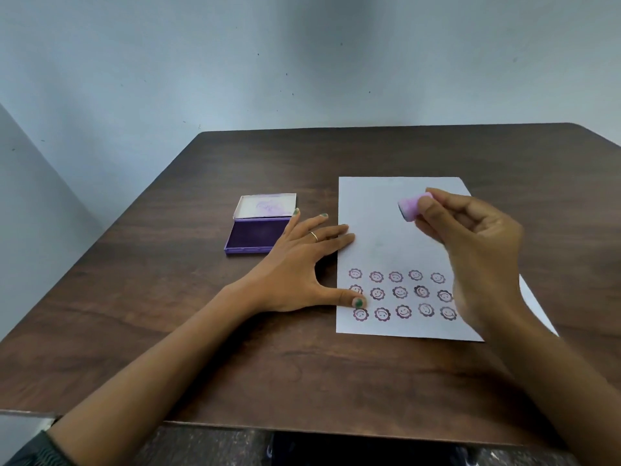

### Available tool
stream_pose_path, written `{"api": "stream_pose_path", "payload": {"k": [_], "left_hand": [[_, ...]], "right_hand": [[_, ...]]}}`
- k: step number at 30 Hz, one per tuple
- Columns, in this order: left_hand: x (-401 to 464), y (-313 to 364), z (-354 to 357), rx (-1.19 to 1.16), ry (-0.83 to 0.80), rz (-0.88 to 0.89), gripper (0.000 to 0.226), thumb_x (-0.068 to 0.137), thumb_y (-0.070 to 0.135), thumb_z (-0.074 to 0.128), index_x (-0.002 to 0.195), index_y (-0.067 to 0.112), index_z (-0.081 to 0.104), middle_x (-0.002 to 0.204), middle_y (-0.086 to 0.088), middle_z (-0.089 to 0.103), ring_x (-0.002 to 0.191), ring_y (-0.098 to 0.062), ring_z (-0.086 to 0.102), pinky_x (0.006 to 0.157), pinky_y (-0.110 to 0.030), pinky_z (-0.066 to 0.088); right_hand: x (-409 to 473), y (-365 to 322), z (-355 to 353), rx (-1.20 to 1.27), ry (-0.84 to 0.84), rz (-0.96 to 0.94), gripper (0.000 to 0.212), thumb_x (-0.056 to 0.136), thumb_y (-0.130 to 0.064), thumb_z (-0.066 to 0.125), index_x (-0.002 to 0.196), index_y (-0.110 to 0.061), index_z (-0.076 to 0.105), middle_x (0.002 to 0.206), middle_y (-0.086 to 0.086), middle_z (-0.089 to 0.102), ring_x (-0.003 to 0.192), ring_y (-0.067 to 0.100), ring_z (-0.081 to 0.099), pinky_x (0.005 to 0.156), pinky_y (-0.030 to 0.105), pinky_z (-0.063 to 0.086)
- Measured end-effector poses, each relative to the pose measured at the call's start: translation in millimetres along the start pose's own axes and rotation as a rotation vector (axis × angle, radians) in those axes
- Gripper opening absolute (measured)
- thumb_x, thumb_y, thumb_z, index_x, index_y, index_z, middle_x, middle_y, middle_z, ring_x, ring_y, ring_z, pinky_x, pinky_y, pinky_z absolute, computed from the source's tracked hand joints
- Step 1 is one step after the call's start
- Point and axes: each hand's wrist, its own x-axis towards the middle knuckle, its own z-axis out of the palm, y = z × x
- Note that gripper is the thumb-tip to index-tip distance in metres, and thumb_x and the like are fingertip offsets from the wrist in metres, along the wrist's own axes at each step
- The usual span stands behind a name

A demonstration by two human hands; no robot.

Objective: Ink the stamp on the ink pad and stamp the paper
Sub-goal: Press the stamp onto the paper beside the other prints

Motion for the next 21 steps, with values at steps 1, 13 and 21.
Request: {"api": "stream_pose_path", "payload": {"k": [1, 13, 21], "left_hand": [[0.0, -0.6, 0.3, 0.001, 0.002, 0.004, 0.095, 0.066, 0.076, 0.056, 0.146, 0.032, 0.030, 0.155, 0.014, 0.025, 0.143, 0.000, 0.000, 0.110, -0.023, -0.022], [1.1, -3.8, 1.5, -0.040, 0.139, 0.050, 0.084, 0.069, 0.075, 0.053, 0.141, 0.035, 0.039, 0.150, 0.017, 0.032, 0.132, 0.013, 0.007, 0.106, -0.014, -0.021], [-0.8, -5.7, -8.9, 0.056, 0.455, -0.081, 0.047, 0.088, 0.055, 0.050, 0.126, 0.028, 0.057, 0.128, 0.005, 0.060, 0.126, -0.010, 0.043, 0.115, -0.026, -0.010]], "right_hand": [[1.3, 1.3, -1.7, 0.052, 0.005, 0.055, 0.021, 0.079, -0.021, 0.070, 0.096, -0.009, 0.070, 0.082, 0.002, 0.077, 0.087, 0.017, 0.071, 0.082, 0.028, 0.055], [5.9, 3.8, -4.1, 0.153, 0.031, 0.213, 0.009, 0.078, -0.015, 0.069, 0.086, -0.014, 0.072, 0.077, -0.002, 0.077, 0.084, 0.017, 0.072, 0.077, 0.024, 0.057], [19.1, -10.3, 17.0, 0.106, -0.036, 0.111, 0.015, 0.077, -0.016, 0.071, 0.092, -0.011, 0.071, 0.077, -0.004, 0.076, 0.083, 0.015, 0.071, 0.082, 0.029, 0.056]]}}
